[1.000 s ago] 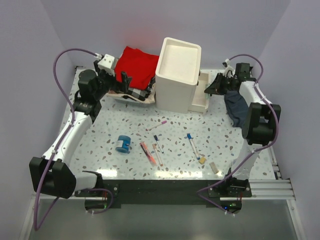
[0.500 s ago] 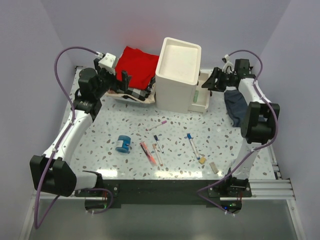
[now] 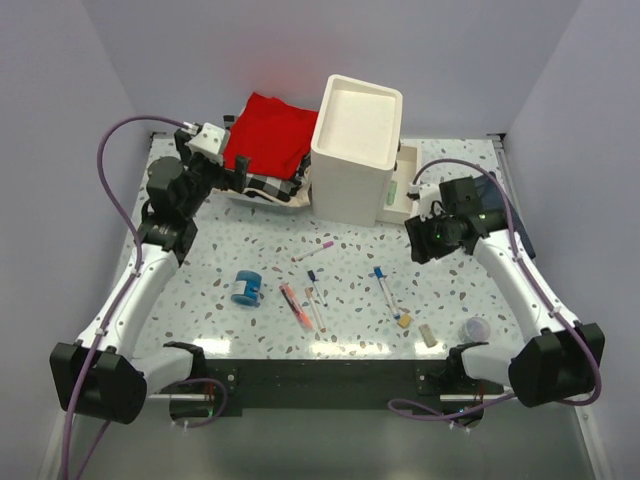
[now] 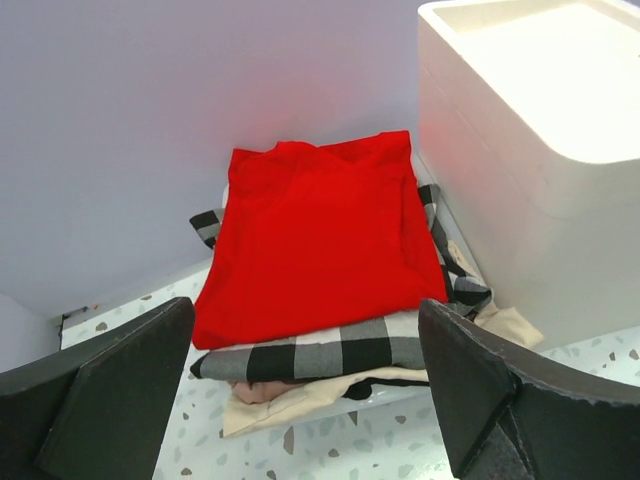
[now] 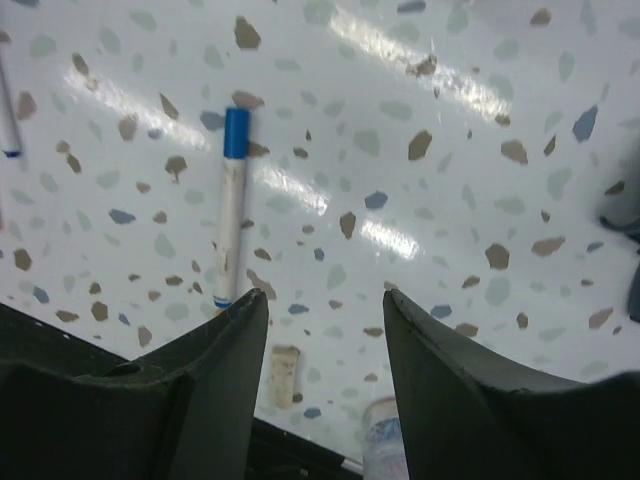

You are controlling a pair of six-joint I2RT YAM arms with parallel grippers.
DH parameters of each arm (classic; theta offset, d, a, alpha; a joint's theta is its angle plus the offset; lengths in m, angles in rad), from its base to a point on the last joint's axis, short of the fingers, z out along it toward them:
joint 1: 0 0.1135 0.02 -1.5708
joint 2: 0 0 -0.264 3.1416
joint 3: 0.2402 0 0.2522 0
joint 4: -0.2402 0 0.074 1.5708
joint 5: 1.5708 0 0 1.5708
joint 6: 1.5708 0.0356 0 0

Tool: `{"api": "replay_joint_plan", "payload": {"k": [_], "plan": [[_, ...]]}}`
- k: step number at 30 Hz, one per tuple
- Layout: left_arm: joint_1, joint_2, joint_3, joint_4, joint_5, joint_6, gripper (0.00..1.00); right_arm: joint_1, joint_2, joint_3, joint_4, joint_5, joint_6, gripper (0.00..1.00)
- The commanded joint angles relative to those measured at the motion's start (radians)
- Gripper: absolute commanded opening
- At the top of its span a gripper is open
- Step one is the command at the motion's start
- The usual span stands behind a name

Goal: Sort the stationery into containers
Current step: Pick up the stationery from the corner of the board.

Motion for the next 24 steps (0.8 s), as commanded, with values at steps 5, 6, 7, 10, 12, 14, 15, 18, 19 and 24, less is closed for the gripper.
{"api": "replay_joint_plan", "payload": {"k": [5, 6, 7, 10, 12, 14, 15, 18, 19, 24], "plan": [[0.007, -0.047, -0.049, 0.075, -0.004, 0.021, 0.99, 0.108, 0.035, -0.016, -0.067, 0.103, -0.112, 0.50], [0.007, -0.050, -0.049, 0.073, -0.002, 0.021, 0.99, 0.136, 0.026, -0.015, -0.076, 0.079, -0.152, 0.50], [0.007, -0.057, -0.049, 0.072, 0.001, 0.021, 0.99, 0.191, 0.019, -0.021, -0.097, 0.062, -0.203, 0.50], [0.007, -0.066, -0.051, 0.064, 0.000, 0.033, 0.99, 0.231, -0.039, -0.076, -0.133, 0.032, -0.445, 0.50], [0.007, -0.070, -0.052, 0.060, -0.004, 0.038, 0.99, 0.231, -0.086, -0.130, -0.149, 0.023, -0.630, 0.50], [0.007, -0.080, -0.054, 0.060, 0.000, 0.042, 0.99, 0.231, -0.154, -0.212, -0.214, -0.015, -0.836, 0.49], [0.007, -0.084, -0.058, 0.061, -0.002, 0.042, 0.99, 0.233, -0.180, -0.266, -0.228, -0.020, -0.891, 0.49], [0.007, -0.100, -0.070, 0.061, -0.008, 0.047, 0.99, 0.231, -0.299, -0.353, -0.261, -0.047, -1.097, 0.47], [0.007, -0.106, -0.078, 0.061, -0.011, 0.047, 0.99, 0.231, -0.324, -0.372, -0.257, -0.051, -1.173, 0.46], [0.008, -0.120, -0.098, 0.046, -0.016, 0.044, 0.99, 0.231, -0.364, -0.447, -0.197, -0.107, -1.266, 0.48]]}}
